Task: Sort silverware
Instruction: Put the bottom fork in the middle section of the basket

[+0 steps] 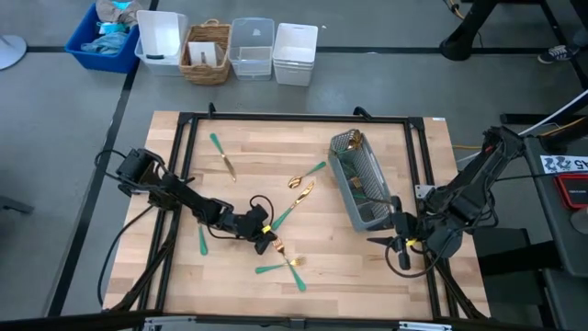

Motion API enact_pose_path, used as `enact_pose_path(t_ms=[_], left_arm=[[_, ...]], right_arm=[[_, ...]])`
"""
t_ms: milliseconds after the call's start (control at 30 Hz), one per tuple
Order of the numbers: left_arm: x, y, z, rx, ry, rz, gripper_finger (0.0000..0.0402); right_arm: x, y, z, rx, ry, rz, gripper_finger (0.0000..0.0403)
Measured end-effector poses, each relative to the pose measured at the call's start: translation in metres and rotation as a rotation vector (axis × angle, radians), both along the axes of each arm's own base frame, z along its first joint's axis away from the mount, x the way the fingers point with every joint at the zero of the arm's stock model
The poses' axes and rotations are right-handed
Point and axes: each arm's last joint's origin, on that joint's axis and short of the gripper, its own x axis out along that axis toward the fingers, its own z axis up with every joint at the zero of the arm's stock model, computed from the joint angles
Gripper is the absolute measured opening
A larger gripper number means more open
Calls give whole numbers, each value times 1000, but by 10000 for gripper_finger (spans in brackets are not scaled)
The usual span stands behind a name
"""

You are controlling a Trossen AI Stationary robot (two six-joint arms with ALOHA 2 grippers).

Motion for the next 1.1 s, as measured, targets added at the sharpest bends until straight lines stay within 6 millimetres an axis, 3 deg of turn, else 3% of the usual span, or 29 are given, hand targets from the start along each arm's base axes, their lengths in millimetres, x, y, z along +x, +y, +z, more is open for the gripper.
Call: enact_pose_path(t_ms=[167,600,867,1100], left_arm=[[1,-1,-2,-9,3,-8,7],[9,-5,12,-83,-162,-32,1],[23,-4,44,-107,-470,-16,1],[67,25,94,234,-690,29,0]], right_arm=[[1,1,0,3,-3,0,119],[1,1,1,7,-7,0,119],[-8,-9,12,47,-50,4,119],[-13,-18,20,6,-96,5,119]])
